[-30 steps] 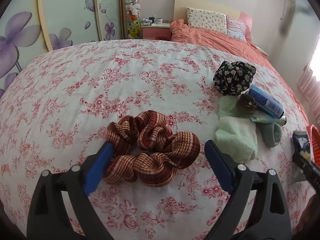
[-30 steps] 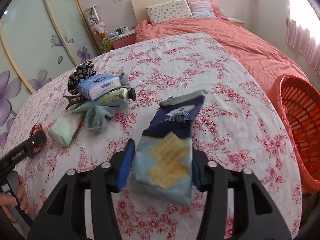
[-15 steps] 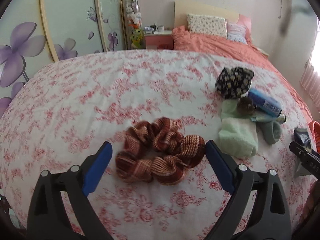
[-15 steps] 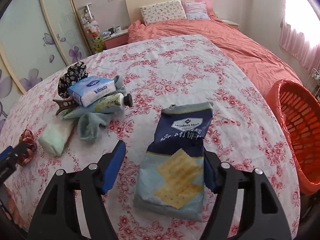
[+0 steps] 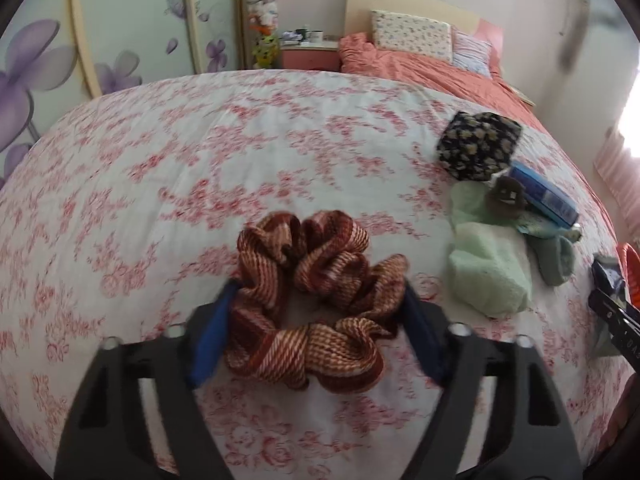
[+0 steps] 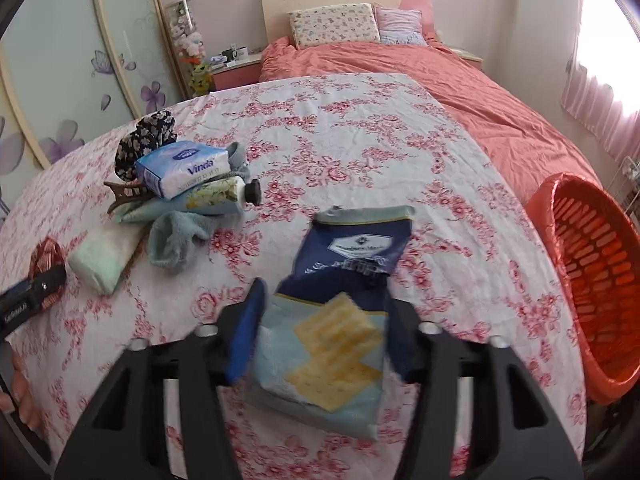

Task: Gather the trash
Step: 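Close the left tool on the scrunchie and lift while the right tool lifts the chip bag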

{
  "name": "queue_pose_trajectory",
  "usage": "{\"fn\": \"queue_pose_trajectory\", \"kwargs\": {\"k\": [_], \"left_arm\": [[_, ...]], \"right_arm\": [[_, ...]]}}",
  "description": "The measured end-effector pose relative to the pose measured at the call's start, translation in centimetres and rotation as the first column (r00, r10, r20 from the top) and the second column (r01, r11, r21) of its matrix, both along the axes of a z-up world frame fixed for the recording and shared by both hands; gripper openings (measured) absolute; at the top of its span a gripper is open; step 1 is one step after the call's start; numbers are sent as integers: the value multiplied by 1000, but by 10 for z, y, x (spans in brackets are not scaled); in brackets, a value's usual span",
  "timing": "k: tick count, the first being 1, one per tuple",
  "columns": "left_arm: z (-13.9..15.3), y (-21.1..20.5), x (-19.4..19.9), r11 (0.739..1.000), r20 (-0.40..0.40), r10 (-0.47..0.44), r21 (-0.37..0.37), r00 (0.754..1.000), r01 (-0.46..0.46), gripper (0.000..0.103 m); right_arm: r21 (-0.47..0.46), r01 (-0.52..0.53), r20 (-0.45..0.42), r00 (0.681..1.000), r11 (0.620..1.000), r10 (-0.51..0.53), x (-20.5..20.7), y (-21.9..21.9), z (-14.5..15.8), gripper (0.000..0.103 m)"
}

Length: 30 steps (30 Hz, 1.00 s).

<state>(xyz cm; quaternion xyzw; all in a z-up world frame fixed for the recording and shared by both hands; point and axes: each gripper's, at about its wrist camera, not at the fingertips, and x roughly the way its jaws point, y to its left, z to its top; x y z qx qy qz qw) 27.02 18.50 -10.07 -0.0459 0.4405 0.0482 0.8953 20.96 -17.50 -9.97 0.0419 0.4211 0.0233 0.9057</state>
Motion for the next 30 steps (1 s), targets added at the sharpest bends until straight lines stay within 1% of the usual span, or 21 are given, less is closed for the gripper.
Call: {"fn": "queue_pose_trajectory", "kwargs": {"k": [1,2,4,5,7,9,15,20,24,30], "left_arm": [[1,-4,0,1000,2,-14,-4,1000,14,57],[2,-7,1,1000,2,-28,-12,1000,28,54],[3,-16,1,998,6,-56,-34,998,56,53],[2,-21,1,997,9,-65,-31,998,65,53],[1,-28,2,997,10,-71,-17,997,71,57],[-1,-31,3,998,9,-66,3,998,66,58],[-1,-31,3,999,7,-46,-1,999,46,61],[-1,-34,3,999,-3,-39,26,999,39,62],[-2,-33,2,999,-6,-20,28,1000,20,65],[-2,-34,4,999,-12,-24,43,1000,24,67]], "right_arm": [[-2,-4,1,1000,1000,4,0,-2,0,48],[-2,-6,2,1000,1000,6,-1,-6,0,48],[0,11,5,1000,1000,-11,1,-15,1,47],[6,24,5,1000,1000,-24,2,-20,1,47],[26,41,4,999,999,-41,4,-31,0,47],[23,34,3,999,999,-34,4,-32,0,47],[-3,27,-3,1000,1000,-27,4,-28,-1,48],[-29,30,-7,1000,999,-30,3,-25,-2,49],[-46,30,-9,1000,999,-30,3,-23,-1,49],[-15,25,-4,1000,1000,-25,3,-25,-1,51]]}}
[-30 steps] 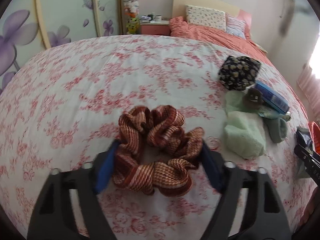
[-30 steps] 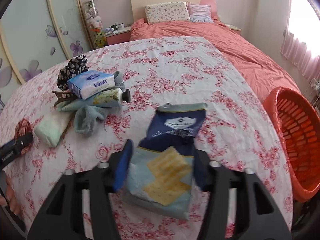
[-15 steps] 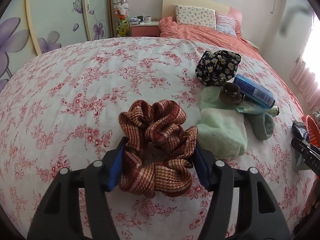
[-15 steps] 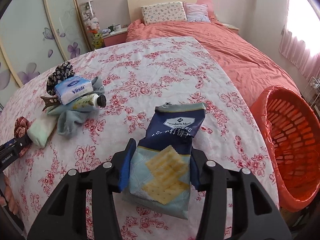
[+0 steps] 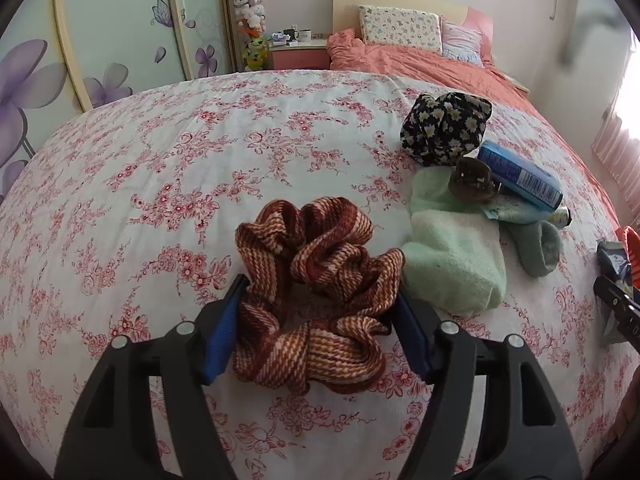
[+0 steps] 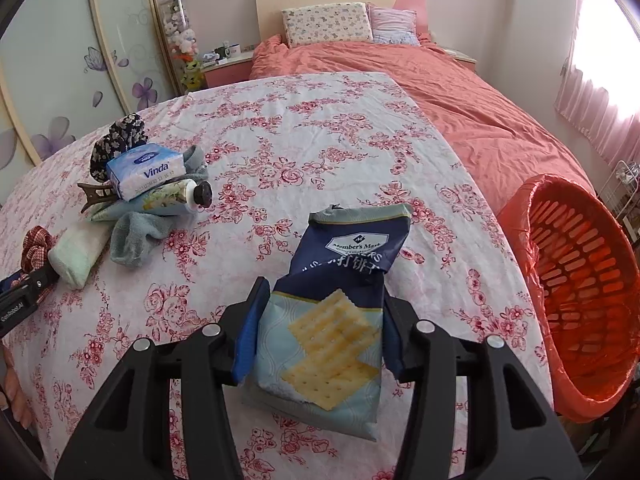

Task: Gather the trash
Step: 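Close the left tool on the scrunchie and lift while the right tool lifts the chip bag, then carry scrunchie and chip bag over the orange basket and open both tools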

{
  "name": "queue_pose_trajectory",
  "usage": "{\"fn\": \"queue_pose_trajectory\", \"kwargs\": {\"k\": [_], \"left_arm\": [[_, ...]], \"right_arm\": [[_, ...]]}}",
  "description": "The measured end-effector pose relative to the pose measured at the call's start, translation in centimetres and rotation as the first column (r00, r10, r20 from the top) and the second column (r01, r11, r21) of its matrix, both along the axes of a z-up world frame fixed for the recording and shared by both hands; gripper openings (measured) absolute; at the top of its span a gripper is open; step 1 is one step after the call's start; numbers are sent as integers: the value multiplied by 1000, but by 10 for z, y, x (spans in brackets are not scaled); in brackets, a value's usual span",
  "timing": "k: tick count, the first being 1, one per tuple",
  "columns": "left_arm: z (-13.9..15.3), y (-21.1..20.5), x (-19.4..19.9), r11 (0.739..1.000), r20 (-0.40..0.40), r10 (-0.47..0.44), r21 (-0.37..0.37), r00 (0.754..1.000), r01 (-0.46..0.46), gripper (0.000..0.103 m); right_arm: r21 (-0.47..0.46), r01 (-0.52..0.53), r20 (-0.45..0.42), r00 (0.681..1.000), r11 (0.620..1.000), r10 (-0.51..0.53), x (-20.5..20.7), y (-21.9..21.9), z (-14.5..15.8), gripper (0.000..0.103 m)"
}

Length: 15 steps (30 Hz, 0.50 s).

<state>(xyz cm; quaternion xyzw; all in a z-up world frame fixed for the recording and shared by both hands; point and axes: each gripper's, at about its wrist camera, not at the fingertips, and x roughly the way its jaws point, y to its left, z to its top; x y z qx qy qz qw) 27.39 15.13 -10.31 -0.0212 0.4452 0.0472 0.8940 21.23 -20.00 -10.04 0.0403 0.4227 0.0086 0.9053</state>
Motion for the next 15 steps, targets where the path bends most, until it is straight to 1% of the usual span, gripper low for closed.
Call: {"fn": "queue_pose_trajectory", "kwargs": {"k": [2,3,4,7,10,15], "left_arm": [[1,1,0,1000,3,-9,0,1000,9,66],[1,1,0,1000,4,-13,5,1000,13,63],[1,2,-1,1000,7,-14,11,1000,14,56],[3,7,-1,1000,9,-7,1,1000,7,45],[5,11,-4,1000,6,-3,-20,1000,3,42],[16,9,-13,1000,27,-4,-20,1000,5,42]], "right_arm": [[14,-11,3,1000,1000,11,-1,-3,0,51],[16,-18,5,1000,1000,17,-1,-4,0,50],[25,-21,7,1000,999,21,-2,-7,0,47],[65,-23,11,1000,998,23,-5,-15,0,43],[90,-19,25,1000,996,17,-10,-21,4,42],[106,-14,62,998,994,7,-20,-29,18,42]]}}
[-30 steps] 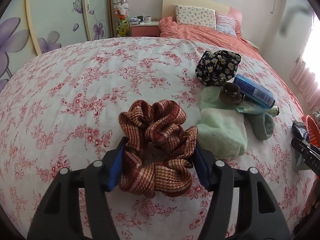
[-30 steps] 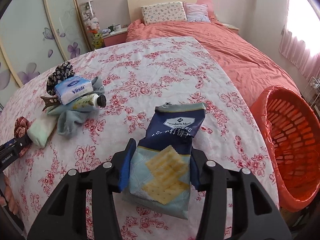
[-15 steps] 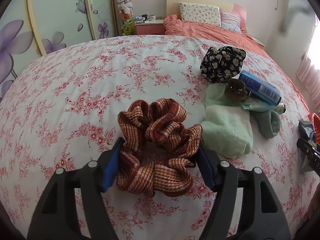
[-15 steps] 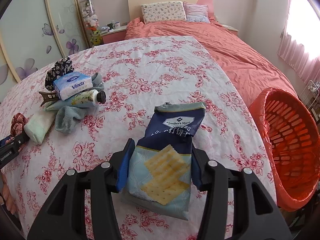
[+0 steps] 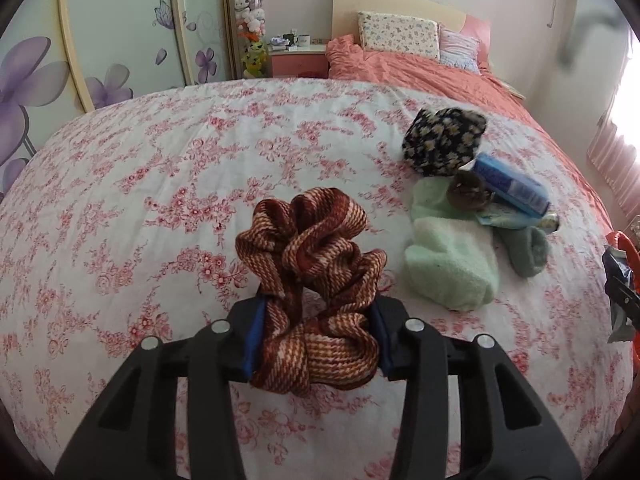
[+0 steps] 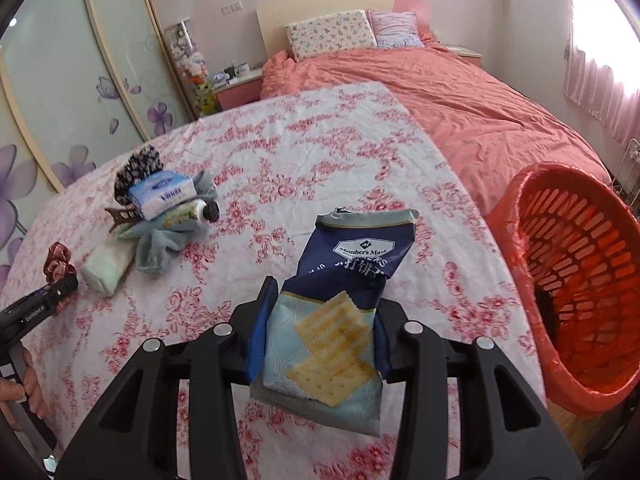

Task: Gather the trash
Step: 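Carry scrunchie and chip bag over the orange basket and open both tools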

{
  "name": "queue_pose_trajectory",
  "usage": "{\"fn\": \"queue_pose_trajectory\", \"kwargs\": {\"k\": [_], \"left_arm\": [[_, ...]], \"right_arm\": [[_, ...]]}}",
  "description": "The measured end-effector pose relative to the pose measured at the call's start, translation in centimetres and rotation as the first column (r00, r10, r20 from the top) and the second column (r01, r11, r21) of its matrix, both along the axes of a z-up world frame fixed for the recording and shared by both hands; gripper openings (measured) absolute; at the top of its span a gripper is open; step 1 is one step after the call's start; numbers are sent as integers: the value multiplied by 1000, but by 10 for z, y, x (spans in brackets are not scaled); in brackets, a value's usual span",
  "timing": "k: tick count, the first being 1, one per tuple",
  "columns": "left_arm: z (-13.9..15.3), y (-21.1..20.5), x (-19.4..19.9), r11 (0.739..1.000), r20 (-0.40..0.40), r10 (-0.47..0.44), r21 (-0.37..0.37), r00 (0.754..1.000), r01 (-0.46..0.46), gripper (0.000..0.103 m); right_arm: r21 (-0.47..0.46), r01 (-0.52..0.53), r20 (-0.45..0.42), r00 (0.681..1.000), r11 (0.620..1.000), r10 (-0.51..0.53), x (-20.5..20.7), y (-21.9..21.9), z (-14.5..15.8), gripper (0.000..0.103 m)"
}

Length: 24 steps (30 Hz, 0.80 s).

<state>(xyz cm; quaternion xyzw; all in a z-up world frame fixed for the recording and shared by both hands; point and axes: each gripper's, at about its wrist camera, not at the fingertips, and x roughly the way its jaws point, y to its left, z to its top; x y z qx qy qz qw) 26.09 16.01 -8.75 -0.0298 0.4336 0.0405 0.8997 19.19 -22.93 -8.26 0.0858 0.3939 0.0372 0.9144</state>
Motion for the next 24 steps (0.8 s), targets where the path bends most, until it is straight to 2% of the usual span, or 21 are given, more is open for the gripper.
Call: {"fn": "queue_pose_trajectory", "kwargs": {"k": [6,13,18,24], "left_arm": [[29,-19,-15,999,53,-34,0,998,35,42],[61,-65,-34,991,112,-132,-10,985,134,43],[74,-107,-42,974,131,-213,-49,968,220,43],[83,-176,-45,933,150,-332,-89,931,348,43]], "right_arm": [[-12,-5,54,999,1000,5,-16,-6,18,42],[-17,7,112,994,1000,-5,-39,-24,37,42],[-21,46,150,988,999,-42,-57,-52,49,42],[-11,125,178,977,992,-122,-73,-93,57,42]]}}
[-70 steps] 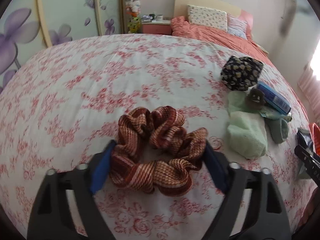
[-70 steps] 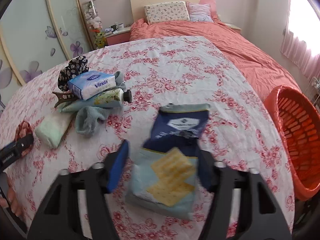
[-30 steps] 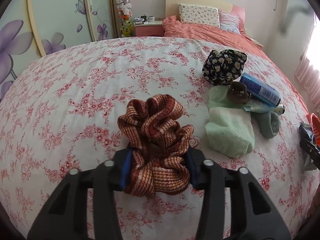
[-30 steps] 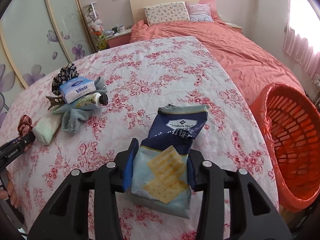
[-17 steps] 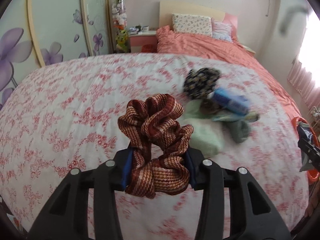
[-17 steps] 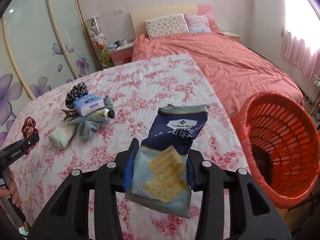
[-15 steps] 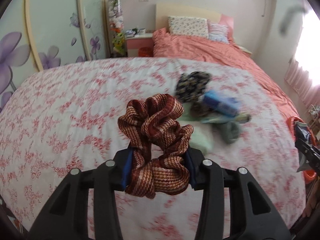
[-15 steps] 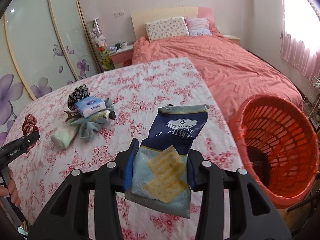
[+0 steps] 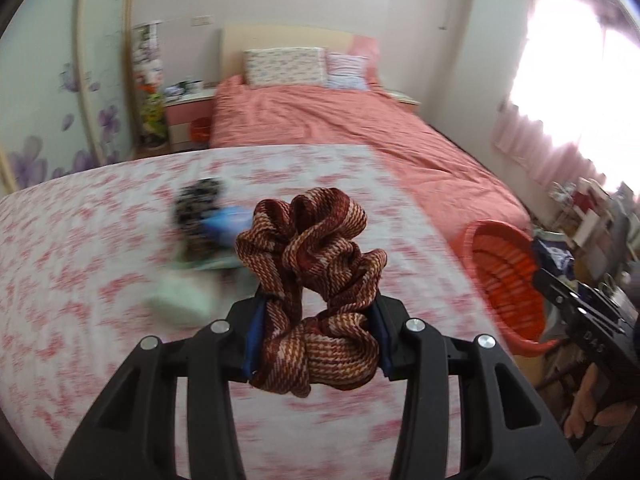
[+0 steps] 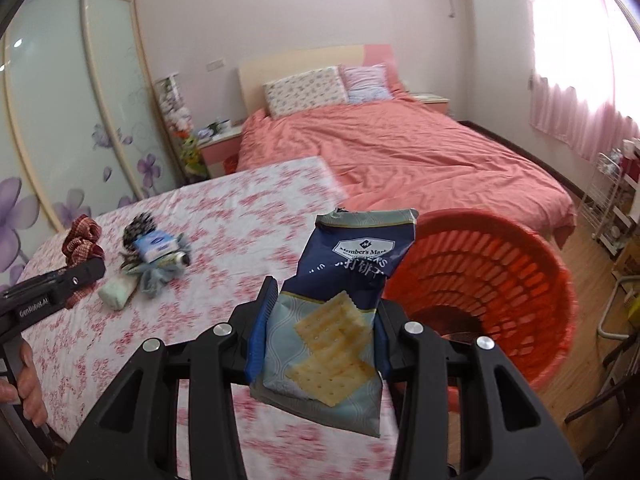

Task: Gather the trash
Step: 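Carry scrunchie and chip bag over the orange basket and open both tools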

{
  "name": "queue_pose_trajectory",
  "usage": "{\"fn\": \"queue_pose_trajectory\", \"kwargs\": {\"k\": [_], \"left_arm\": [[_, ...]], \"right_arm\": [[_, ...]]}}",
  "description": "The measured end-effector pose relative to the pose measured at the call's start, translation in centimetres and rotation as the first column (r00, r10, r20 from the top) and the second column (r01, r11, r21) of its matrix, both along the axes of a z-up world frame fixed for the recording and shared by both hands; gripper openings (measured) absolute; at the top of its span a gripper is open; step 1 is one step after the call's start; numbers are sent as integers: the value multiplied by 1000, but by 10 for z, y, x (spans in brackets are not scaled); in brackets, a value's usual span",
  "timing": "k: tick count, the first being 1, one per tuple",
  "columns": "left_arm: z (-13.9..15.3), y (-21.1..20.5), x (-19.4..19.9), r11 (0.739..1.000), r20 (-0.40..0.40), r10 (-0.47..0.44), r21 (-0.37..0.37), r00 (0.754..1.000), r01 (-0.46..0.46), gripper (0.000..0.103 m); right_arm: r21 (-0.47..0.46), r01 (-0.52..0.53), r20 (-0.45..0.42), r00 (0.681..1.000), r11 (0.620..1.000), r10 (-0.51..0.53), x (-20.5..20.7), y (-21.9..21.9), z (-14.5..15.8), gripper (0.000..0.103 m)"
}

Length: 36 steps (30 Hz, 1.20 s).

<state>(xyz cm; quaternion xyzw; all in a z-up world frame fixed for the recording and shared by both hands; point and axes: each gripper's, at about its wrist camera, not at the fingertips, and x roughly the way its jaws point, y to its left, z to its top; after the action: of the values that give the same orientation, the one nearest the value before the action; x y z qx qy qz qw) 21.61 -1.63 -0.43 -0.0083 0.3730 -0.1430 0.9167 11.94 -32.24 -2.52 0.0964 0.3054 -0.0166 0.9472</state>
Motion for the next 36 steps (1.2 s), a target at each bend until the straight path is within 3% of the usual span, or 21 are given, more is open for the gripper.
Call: {"fn": "queue_pose_trajectory", "kwargs": {"k": [6,13,23,26,28,36], "left_arm": [[-2,-77,3,988,-18,-148,-48,989,147,43],[-15,-167,7,951,-38,-304,-70,952,301,44],[-40,-259,34,910,-72,-412,-70,908,408,49],[-50,-268,42,912,-84,-409,-53,909,406,63],[-57,-268,47,920,-93,-392,-44,915,390,71],[-64,-240,61,938,-108,-347,-57,932,342,82]], "right_arm": [[13,91,14,996,996,-91,-10,-46,0,43],[24,176,-2,984,984,-176,-6,-95,-14,43],[83,226,-25,974,971,-225,13,-147,-36,43],[92,232,-17,973,968,-232,17,-153,-38,49],[111,237,-12,971,965,-237,18,-157,-40,66],[131,253,-33,967,958,-251,14,-158,-46,70]]}}
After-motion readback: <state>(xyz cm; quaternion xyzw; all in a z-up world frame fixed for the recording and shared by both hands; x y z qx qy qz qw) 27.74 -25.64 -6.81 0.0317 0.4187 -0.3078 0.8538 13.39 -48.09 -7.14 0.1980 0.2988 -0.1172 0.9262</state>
